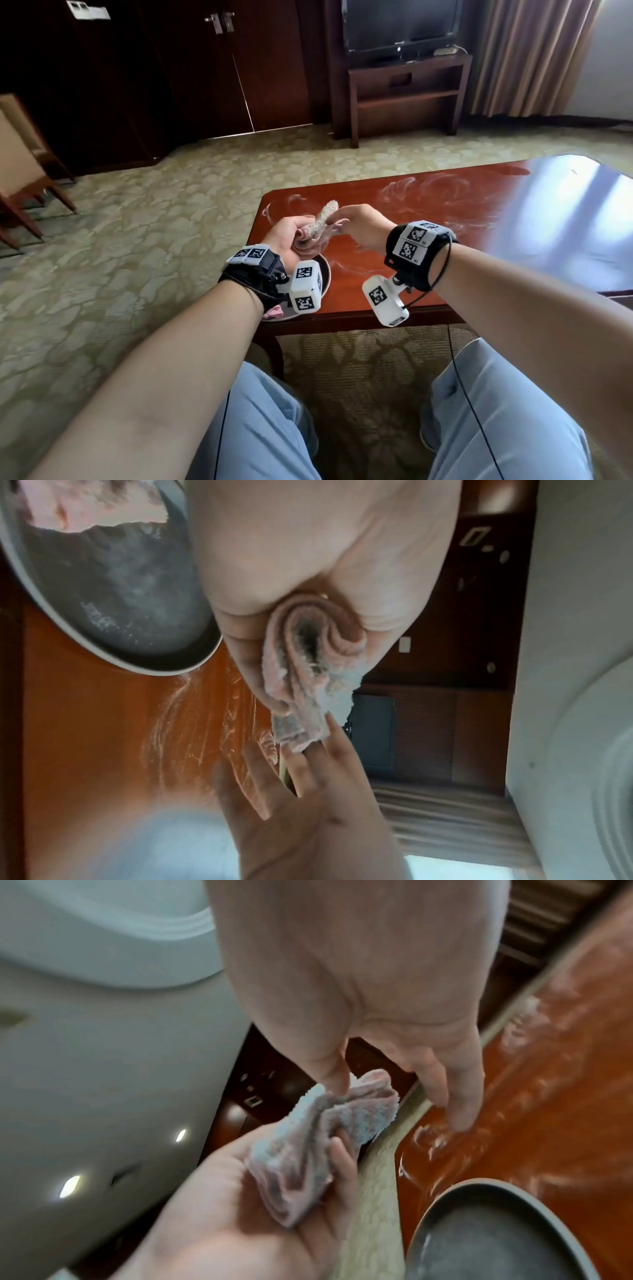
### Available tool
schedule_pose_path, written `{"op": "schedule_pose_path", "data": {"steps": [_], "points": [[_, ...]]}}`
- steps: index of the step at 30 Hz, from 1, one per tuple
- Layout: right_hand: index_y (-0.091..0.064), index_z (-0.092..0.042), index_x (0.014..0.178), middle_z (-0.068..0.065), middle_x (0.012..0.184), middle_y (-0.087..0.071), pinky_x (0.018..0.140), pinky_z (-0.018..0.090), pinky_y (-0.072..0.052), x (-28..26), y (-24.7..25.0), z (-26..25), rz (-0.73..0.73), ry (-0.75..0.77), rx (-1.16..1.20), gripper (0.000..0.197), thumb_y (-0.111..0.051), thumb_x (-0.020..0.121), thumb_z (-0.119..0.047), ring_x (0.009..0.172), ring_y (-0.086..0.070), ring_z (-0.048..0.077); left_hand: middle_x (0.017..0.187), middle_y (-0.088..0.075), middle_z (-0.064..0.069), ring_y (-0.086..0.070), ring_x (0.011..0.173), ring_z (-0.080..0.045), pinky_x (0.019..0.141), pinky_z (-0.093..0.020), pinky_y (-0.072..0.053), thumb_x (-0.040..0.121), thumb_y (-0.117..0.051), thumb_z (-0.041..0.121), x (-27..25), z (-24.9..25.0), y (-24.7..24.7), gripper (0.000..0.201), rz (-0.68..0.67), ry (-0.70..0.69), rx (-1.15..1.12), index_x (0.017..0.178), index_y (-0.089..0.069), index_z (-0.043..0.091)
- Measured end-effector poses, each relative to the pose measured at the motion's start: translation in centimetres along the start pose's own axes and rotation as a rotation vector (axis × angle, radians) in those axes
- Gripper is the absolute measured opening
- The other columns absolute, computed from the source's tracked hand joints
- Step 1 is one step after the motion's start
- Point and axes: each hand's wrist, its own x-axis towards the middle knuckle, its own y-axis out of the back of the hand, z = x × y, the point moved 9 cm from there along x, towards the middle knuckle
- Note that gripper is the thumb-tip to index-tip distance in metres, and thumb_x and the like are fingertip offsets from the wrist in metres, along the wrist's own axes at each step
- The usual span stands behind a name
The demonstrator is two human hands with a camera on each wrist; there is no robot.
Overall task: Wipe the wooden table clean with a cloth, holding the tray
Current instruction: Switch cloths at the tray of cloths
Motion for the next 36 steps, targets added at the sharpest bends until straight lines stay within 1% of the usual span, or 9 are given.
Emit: {"op": "schedule_pose_path", "data": {"steps": [3,7,10,12,17,22,26,31,36], "points": [[-0.062,-0.010,0.107,0.018,0.103,-0.063,0.088,0.049,-0.052,0.4,-3.0,2.3,-0.252,-0.299,0.565,0.026,-0.051,0.099,-0.032,0.087,-0.062,0.033,0.075,-0.062,-0.016,-0.053,0.058,-0.022,0.048,-0.025,-0.038,0.090,-0.055,-0.004,2.0,1.1,1.2,0.017,0.089,-0.154,0.121,0.100,-0.056,0.010],[-0.059,-0.014,0.092,0.010,0.081,-0.064,0.091,0.043,-0.051,3.0,-5.1,3.1,-0.339,-0.341,0.749,0.041,-0.054,0.093,-0.055,0.078,-0.063,0.026,0.086,-0.069,-0.011,-0.063,0.068,-0.023,0.056,-0.031,-0.051,0.087,-0.064,-0.007,3.7,1.2,1.7,0.020,0.122,-0.267,0.312,0.097,-0.061,0.011],[-0.061,-0.016,0.090,0.008,0.083,-0.064,0.069,0.032,-0.052,5.1,-6.4,4.4,-0.230,-0.397,0.677,0.024,-0.066,0.091,-0.039,0.072,-0.062,0.021,0.085,-0.068,-0.015,-0.063,0.067,-0.024,0.061,-0.031,-0.053,0.088,-0.061,-0.002,4.7,1.1,2.6,0.013,0.125,-0.262,0.374,0.092,-0.066,0.010],[-0.063,-0.014,0.095,0.011,0.092,-0.069,0.070,0.035,-0.057,7.1,-7.3,5.5,-0.128,-0.393,0.634,0.017,-0.073,0.087,-0.026,0.078,-0.067,0.023,0.085,-0.068,-0.014,-0.064,0.073,-0.025,0.066,-0.032,-0.053,0.086,-0.053,-0.004,5.5,1.2,4.3,0.020,0.182,-0.255,0.363,0.089,-0.068,0.009],[-0.069,-0.007,0.099,0.014,0.095,-0.072,0.077,0.046,-0.060,11.3,-9.0,8.7,0.012,-0.388,0.382,0.020,-0.076,0.082,-0.013,0.084,-0.072,0.029,0.087,-0.069,-0.006,-0.059,0.080,-0.022,0.062,-0.026,-0.042,0.085,-0.054,0.003,6.3,2.0,15.5,0.021,0.652,-0.265,0.449,0.088,-0.071,0.014],[-0.063,-0.016,0.077,0.006,0.075,-0.067,0.052,0.027,-0.056,13.3,-9.9,11.1,0.036,-0.384,0.183,0.010,-0.072,0.083,-0.016,0.063,-0.066,0.022,0.123,-0.065,-0.022,-0.063,0.114,-0.037,0.094,-0.042,-0.055,0.094,-0.048,0.009,6.8,-0.1,25.3,0.034,0.798,-0.010,0.595,0.122,-0.064,-0.002],[-0.069,-0.016,0.083,0.009,0.083,-0.073,0.070,0.040,-0.061,15.2,-10.8,13.3,0.032,-0.394,0.112,0.006,-0.072,0.078,-0.019,0.072,-0.071,0.026,0.112,-0.068,-0.026,-0.066,0.106,-0.040,0.091,-0.049,-0.054,0.081,-0.053,0.004,6.7,-2.1,28.8,0.024,0.881,0.065,0.625,0.096,-0.067,-0.006],[-0.068,-0.022,0.086,0.005,0.082,-0.073,0.079,0.044,-0.061,15.7,-11.4,14.9,0.057,-0.426,0.100,0.006,-0.068,0.081,-0.019,0.076,-0.073,0.026,0.123,-0.061,-0.022,-0.062,0.110,-0.038,0.095,-0.049,-0.052,0.068,-0.055,0.010,7.2,-5.2,30.2,0.059,0.895,0.157,0.454,0.126,-0.054,-0.002],[-0.066,-0.022,0.082,0.004,0.083,-0.072,0.083,0.043,-0.060,15.7,-12.3,15.6,0.036,-0.447,0.083,0.008,-0.070,0.082,-0.015,0.078,-0.072,0.024,0.114,-0.065,-0.020,-0.065,0.100,-0.039,0.087,-0.052,-0.056,0.060,-0.056,0.020,9.5,-8.1,34.1,0.059,0.907,0.216,0.449,0.117,-0.058,0.006]]}}
